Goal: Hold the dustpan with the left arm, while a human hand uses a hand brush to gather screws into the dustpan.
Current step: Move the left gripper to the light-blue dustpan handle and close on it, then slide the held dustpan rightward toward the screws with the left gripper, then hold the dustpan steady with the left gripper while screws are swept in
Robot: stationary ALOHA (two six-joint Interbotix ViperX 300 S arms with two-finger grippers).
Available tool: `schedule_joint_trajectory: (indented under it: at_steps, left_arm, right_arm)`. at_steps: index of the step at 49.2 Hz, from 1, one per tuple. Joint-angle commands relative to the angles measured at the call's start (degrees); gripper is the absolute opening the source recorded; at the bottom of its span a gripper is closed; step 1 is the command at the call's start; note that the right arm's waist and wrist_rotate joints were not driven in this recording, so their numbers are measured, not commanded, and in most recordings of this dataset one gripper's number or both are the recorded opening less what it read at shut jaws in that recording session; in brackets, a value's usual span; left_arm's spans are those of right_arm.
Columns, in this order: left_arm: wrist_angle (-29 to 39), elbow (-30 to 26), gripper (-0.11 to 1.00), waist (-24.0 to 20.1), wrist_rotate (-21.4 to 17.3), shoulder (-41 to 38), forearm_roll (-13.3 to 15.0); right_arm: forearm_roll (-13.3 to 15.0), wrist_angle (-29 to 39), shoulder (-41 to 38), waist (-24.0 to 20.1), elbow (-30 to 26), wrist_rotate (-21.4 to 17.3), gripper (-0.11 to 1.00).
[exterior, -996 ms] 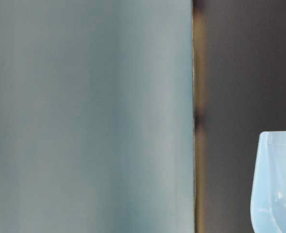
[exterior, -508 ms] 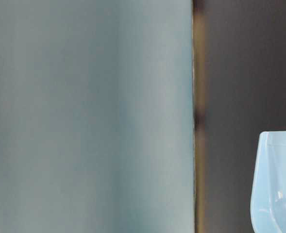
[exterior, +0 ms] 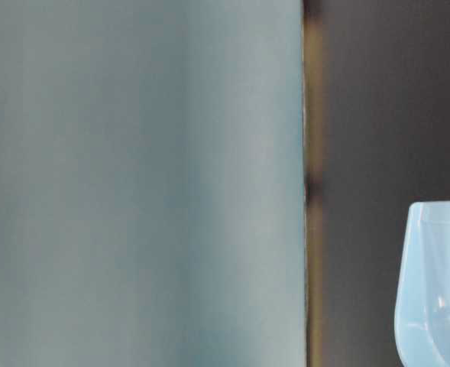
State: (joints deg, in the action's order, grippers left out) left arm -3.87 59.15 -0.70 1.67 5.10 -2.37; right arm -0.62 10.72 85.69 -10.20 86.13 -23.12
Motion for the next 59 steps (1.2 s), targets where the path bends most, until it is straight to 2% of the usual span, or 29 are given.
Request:
schedule_joint_trajectory:
  at_steps: [1,7,11,20,34,45,52,59]
  left_arm:
    - [-0.6,-0.9,0.90,-0.1,0.4,-0.7,-0.2]
    - [-0.6,-0.9,0.88,-0.3,1.0,-0.7,-0.2]
    - [-0.8,-0.8,0.80,-0.4,1.9,-0.6,-0.2]
    - [-1.9,-0.3,0.30,-0.4,2.5,-0.4,-0.2]
    - [-6.5,2.0,0.31,0.4,2.3,1.9,-0.2]
    - [-9.8,4.0,0.31,1.5,2.1,9.2,-0.2]
    - [-7.0,3.0,0.31,1.5,2.0,15.4,-0.2]
    - [1.8,1.6,0.31,1.3,2.5,20.1,-0.2]
  right_arm:
    - [0.2,-0.5,-0.4,0.0,-0.3,0.0,0.00]
    - [0.2,-0.5,-0.4,0.0,-0.2,0.0,0.00]
    - [0.2,-0.7,-0.4,0.0,-0.1,0.0,0.00]
    - [0.2,-1.5,-0.4,0.0,0.6,-0.1,0.00]
    - [0.2,-1.6,-0.2,0.0,0.8,-0.1,0.00]
    - [0.1,-1.6,-0.2,0.0,0.8,0.0,0.00]
    - [0.2,-1.6,-0.2,0.0,0.8,0.0,0.00]
    - [0.2,-1.6,-0.1,0.0,0.8,-0.1,0.00]
